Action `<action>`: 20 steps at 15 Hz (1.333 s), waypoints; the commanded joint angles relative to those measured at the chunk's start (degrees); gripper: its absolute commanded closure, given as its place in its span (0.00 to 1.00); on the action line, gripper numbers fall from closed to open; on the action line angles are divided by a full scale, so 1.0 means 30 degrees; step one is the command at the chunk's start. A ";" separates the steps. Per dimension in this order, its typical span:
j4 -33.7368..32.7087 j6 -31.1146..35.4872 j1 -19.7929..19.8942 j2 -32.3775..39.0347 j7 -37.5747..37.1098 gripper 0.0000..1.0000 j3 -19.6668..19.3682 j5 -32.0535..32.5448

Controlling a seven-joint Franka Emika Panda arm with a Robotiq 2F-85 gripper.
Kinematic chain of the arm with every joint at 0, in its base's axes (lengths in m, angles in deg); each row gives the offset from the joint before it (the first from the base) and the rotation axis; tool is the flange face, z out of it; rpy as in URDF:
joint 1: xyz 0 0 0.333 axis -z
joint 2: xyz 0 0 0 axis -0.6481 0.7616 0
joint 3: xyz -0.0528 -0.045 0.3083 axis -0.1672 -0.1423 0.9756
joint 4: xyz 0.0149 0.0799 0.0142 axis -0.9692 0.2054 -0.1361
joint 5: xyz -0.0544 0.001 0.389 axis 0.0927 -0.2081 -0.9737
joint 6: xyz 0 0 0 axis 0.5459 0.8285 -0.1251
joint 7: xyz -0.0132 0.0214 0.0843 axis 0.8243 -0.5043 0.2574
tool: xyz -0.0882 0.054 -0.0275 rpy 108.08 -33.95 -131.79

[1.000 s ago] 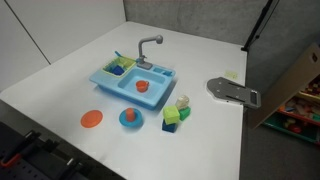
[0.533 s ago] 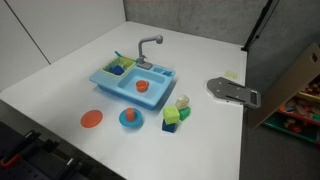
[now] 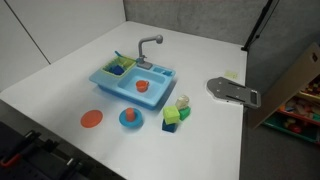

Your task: Put the white bottle in the sink

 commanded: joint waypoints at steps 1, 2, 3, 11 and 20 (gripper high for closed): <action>-0.0935 0.0741 0.0154 0.1816 -0.1233 0.00 -0.0206 0.0469; -0.0875 0.1007 0.0203 0.2148 -0.1450 0.00 -0.0359 0.0553; -0.0856 0.1175 0.0258 0.2479 -0.1657 0.00 -0.0514 0.0588; -0.0658 0.1648 0.1514 0.4020 -0.2397 0.00 -0.2464 0.0965; -0.2129 0.1601 0.3946 0.5534 -0.2294 0.00 -0.5311 0.2385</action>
